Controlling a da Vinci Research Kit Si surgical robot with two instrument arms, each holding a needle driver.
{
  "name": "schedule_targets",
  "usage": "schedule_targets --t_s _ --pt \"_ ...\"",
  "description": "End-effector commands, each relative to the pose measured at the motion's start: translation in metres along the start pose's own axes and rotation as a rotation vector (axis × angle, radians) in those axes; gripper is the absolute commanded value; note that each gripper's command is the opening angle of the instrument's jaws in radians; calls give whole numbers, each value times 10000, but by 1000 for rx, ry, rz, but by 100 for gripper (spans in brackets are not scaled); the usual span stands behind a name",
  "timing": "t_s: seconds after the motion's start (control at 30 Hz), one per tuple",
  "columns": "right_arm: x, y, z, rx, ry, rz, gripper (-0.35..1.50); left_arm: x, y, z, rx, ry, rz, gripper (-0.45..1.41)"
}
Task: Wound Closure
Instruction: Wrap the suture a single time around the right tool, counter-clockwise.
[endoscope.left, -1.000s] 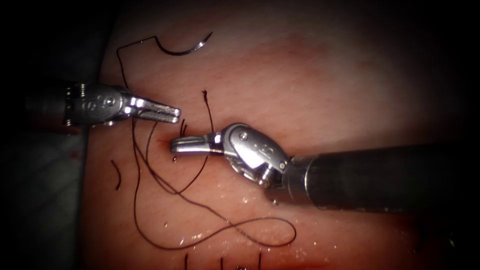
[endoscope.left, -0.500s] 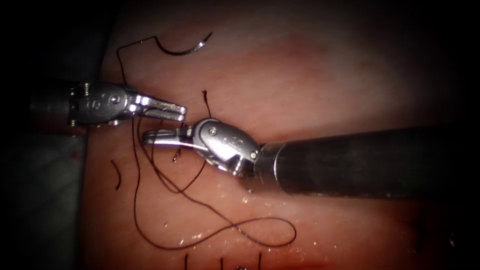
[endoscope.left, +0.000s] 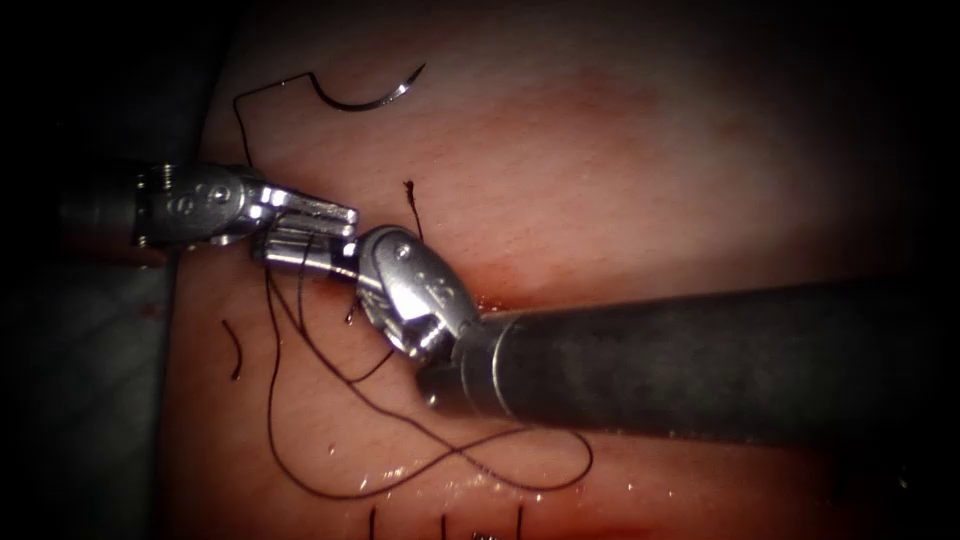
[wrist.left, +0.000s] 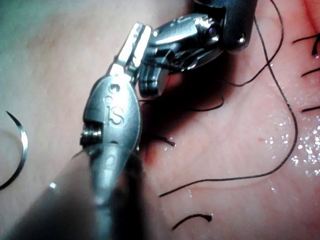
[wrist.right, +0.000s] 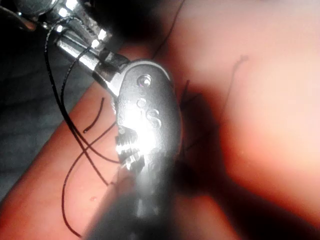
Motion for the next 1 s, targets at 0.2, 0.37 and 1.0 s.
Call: schedule_targets --t_s 0.2,0.37,1.0 --pt "-2 -5 -7 12 25 17 -35 -15 1 -7 4 -4 5 -45" --pt "6 -9 -13 29 91 42 -35 -26 2 -12 20 -38 12 -45" --pt "28 15 -37 -168 39 18 98 -116 31 -2 47 -101 -15 -45"
